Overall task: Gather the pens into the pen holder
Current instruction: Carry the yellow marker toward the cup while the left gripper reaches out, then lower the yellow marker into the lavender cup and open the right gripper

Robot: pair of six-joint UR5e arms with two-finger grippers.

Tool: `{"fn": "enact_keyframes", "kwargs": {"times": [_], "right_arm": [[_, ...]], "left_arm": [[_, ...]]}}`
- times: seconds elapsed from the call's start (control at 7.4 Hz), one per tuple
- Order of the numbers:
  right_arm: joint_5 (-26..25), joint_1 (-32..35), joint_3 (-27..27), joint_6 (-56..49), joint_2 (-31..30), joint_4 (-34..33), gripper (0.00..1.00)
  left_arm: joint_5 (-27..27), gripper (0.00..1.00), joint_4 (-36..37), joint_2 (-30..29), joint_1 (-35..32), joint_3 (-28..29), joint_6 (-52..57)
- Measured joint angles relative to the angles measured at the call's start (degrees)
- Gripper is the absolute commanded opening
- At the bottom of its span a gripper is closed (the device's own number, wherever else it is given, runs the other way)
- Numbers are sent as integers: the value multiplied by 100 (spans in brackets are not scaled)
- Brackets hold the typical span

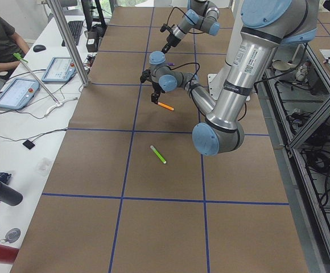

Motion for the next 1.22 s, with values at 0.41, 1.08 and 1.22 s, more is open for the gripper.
{"fn": "enact_keyframes", "kwargs": {"times": [0.41,1.08,1.22], "right_arm": [[-228,-95,-474,59,246,40,0],[-260,-208,-550,46,142,149,100],[-254,-209,-475,29,117,154,100]], "left_arm": [[-1,99,0,-6,39,-2,-34],[4,98,-11,-102,376,136,-174],[2,95,-15,-185,419,245,-165]]}}
